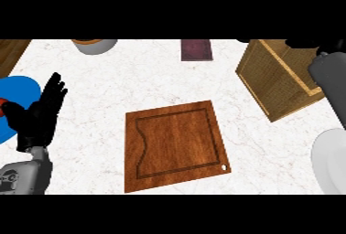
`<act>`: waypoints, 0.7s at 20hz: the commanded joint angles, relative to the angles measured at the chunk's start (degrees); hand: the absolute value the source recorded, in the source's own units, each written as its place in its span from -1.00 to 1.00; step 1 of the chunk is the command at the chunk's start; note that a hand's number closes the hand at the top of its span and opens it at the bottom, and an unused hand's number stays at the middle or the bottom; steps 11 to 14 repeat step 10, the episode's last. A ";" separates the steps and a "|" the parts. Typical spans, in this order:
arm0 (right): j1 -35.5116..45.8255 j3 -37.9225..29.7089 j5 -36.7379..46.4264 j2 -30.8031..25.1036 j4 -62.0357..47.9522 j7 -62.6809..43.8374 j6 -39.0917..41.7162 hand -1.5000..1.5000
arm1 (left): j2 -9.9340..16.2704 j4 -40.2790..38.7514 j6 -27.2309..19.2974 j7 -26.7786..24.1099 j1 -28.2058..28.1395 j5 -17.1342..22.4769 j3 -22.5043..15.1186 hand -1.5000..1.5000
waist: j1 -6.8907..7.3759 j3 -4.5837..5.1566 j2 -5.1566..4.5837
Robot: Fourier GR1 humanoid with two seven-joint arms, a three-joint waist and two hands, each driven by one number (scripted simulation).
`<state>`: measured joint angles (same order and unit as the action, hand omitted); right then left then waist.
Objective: Pick the cupcake from the cutting board and place it in the basket
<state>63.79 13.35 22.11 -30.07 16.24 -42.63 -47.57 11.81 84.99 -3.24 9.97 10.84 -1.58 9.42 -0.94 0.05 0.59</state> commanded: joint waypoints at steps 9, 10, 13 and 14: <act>-22.20 -4.19 -6.73 -6.01 30.65 -0.64 -2.03 -1.00 | -0.11 -0.58 -1.49 -0.98 -1.46 -0.86 1.02 0.00 | -3.47 0.07 0.93; -25.99 -3.57 -6.12 -5.81 34.33 -0.72 -3.55 -1.00 | 1.38 -0.15 -0.05 -0.11 -1.27 -0.03 1.69 0.00 | -2.67 0.05 0.67; -25.99 -3.57 -6.12 -5.81 34.33 -0.72 -3.55 -1.00 | 1.38 -0.15 -0.05 -0.11 -1.27 -0.03 1.69 0.00 | -2.67 0.05 0.67; -25.99 -3.57 -6.12 -5.81 34.33 -0.72 -3.55 -1.00 | 1.38 -0.15 -0.05 -0.11 -1.27 -0.03 1.69 0.00 | -2.67 0.05 0.67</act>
